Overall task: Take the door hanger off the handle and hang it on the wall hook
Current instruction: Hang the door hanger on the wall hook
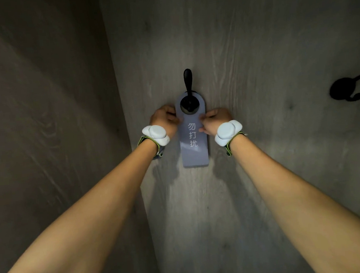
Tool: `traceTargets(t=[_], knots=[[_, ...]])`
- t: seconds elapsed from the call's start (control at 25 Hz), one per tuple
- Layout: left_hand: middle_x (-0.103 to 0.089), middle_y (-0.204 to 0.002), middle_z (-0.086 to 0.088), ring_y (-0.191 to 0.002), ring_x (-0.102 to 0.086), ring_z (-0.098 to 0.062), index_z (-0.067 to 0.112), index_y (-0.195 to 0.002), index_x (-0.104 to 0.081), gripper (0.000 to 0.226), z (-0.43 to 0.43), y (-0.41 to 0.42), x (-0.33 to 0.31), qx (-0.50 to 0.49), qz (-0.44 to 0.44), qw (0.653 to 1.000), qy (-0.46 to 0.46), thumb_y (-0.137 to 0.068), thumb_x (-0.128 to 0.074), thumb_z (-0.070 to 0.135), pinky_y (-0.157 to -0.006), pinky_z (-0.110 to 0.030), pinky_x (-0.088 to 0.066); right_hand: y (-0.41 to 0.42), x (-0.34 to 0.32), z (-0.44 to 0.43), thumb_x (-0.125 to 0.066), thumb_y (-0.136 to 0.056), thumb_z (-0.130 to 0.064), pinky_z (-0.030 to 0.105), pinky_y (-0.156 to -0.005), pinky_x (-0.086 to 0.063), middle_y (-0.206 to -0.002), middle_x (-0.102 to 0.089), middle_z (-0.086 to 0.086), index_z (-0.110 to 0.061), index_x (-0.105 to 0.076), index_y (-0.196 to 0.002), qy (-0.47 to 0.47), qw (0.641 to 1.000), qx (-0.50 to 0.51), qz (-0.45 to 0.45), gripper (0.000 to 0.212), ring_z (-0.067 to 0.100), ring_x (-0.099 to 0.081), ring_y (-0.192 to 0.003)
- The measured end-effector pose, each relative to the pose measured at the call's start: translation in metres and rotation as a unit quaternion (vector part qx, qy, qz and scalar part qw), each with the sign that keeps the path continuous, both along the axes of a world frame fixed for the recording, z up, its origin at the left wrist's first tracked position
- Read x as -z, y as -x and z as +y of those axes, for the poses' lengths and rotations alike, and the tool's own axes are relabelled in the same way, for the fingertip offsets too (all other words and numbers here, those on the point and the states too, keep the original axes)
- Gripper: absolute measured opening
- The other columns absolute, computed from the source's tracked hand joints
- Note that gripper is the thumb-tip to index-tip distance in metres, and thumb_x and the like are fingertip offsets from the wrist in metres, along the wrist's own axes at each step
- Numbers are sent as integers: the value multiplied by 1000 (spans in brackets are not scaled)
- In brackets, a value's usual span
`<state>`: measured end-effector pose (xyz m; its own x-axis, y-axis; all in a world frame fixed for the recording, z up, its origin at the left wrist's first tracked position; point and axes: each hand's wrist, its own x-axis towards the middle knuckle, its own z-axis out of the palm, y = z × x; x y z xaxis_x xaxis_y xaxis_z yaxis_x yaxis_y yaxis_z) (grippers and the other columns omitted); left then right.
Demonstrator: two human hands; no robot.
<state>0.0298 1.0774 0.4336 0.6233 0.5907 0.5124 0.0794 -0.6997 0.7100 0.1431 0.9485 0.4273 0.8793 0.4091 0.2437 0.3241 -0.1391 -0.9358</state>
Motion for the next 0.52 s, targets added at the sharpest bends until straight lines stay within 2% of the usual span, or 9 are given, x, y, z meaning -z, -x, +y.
traceTargets(t=[0.04, 0.08, 0.16, 0.24, 0.32, 0.44, 0.52], knots=[[-75, -105, -12, -98, -72, -29, 7, -112, -69, 32, -1, 3, 0, 3, 4, 1000, -3, -82, -70, 15, -89, -37, -58, 3, -2, -3, -61, -95, -17, 47, -88, -63, -76, -72, 13, -11, -67, -66, 7, 1000, 1, 0, 30, 30, -79, -82], [-75, -107, -12, -100, -72, -30, 7, -114, -68, 34, -4, 6, -1, 8, 5, 1000, -4, -81, -68, 14, -91, -37, -57, 4, -2, -7, -61, -94, -17, 47, -92, -61, -83, -74, 14, -8, -74, -74, 30, 1000, -2, -10, 26, 29, -78, -89], [-75, -109, -16, -103, -71, -33, 5, -115, -66, 34, -9, 11, -2, 17, 2, 1000, 6, -81, -60, 8, -94, -42, -57, 8, -4, -14, -63, -92, -16, 42, -100, -57, -102, -77, 14, -1, -79, -101, 72, 997, -2, -23, 23, 27, -74, -102], [-75, -107, -18, -103, -71, -33, 3, -113, -64, 32, -17, 17, -2, 17, -9, 1000, 17, -81, -58, 5, -93, -44, -58, 10, -4, -22, -61, -91, -10, 41, -100, -57, -104, -76, 16, 3, -75, -112, 60, 998, -7, -14, 29, 31, -72, -100], [-75, -106, -15, -102, -71, -32, 5, -112, -64, 33, -24, 21, 1, 15, -14, 1000, 7, -80, -59, 11, -92, -43, -58, 8, -3, -32, -59, -91, -9, 38, -96, -57, -105, -74, 15, 2, -72, -120, 46, 999, -3, 4, 34, 29, -70, -97], [-74, -99, -3, -99, -72, -24, 12, -110, -65, 27, -37, 28, 8, 21, -1, 1000, -7, -84, -67, 18, -90, -34, -58, 10, 3, -42, -59, -90, -7, 45, -103, -56, -123, -72, 22, 0, -71, -120, 23, 1000, 15, 6, 34, 33, -70, -109], [-71, -93, 2, -94, -71, -19, 13, -112, -66, 27, -48, 30, 13, 21, -1, 1000, -7, -87, -69, 22, -84, -27, -56, 13, 8, -49, -58, -88, -7, 49, -100, -57, -116, -74, 24, 3, -74, -111, -13, 999, 37, 0, 29, 38, -71, -109]])
